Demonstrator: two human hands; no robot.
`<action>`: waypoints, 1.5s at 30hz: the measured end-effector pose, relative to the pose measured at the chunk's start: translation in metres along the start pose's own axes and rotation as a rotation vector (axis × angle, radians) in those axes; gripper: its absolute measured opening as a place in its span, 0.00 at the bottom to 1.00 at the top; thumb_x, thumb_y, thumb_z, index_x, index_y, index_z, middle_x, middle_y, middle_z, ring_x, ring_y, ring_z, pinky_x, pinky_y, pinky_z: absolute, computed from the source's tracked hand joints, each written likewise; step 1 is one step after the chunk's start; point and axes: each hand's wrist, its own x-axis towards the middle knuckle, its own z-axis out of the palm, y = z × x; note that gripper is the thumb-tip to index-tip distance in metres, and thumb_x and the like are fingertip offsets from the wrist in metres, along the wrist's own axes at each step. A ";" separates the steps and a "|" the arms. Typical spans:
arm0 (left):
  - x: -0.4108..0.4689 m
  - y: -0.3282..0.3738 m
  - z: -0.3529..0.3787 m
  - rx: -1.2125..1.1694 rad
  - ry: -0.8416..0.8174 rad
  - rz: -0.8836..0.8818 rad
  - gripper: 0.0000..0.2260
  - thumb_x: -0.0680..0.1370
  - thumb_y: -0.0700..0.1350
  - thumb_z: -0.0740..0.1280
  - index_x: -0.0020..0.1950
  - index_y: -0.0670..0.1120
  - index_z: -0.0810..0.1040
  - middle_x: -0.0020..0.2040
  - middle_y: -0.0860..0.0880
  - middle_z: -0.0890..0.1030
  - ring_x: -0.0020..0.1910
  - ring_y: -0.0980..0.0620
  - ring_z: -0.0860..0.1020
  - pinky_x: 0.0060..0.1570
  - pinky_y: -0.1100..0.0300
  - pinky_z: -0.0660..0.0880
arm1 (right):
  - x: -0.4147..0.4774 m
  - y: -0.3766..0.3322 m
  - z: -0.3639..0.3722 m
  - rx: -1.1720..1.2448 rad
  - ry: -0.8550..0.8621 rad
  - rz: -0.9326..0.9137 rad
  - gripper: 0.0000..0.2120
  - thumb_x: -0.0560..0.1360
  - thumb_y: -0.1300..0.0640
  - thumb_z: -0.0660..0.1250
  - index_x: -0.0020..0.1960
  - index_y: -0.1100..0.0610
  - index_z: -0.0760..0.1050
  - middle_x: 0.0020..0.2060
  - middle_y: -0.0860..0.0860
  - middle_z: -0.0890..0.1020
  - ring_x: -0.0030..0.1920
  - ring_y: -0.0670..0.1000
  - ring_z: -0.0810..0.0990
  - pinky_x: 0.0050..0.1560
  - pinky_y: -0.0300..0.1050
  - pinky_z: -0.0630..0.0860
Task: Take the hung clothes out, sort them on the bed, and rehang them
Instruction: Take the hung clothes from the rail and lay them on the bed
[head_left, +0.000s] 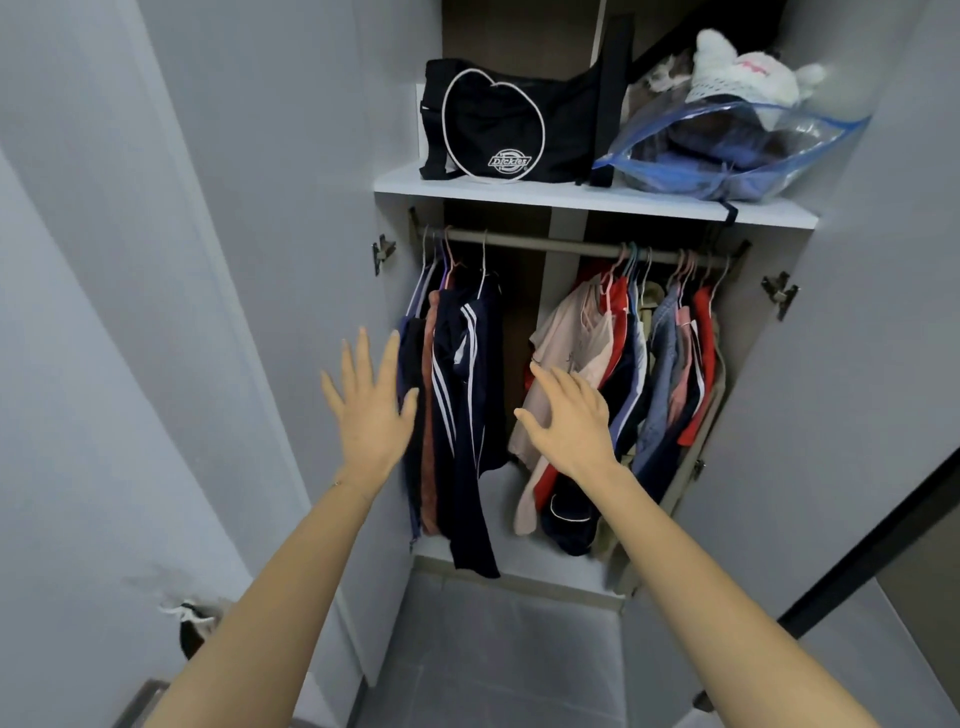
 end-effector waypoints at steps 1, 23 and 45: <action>0.000 0.004 0.009 0.029 -0.028 0.033 0.32 0.80 0.48 0.66 0.81 0.52 0.54 0.81 0.43 0.48 0.80 0.41 0.46 0.74 0.33 0.45 | 0.003 0.006 0.002 -0.002 -0.015 0.007 0.32 0.79 0.39 0.59 0.79 0.46 0.54 0.77 0.53 0.61 0.77 0.56 0.55 0.75 0.58 0.52; 0.178 0.024 0.279 -0.030 -0.448 0.262 0.38 0.76 0.70 0.53 0.81 0.55 0.50 0.82 0.47 0.45 0.80 0.44 0.44 0.75 0.39 0.41 | 0.205 0.160 0.076 0.108 -0.038 0.349 0.36 0.78 0.43 0.64 0.80 0.50 0.52 0.78 0.57 0.55 0.78 0.58 0.50 0.77 0.53 0.53; 0.297 0.111 0.440 -0.088 -0.622 0.262 0.35 0.77 0.67 0.48 0.81 0.55 0.47 0.82 0.49 0.46 0.80 0.48 0.43 0.74 0.43 0.35 | 0.340 0.245 0.120 0.147 0.074 0.468 0.32 0.80 0.60 0.60 0.78 0.63 0.48 0.64 0.63 0.75 0.48 0.63 0.80 0.37 0.47 0.71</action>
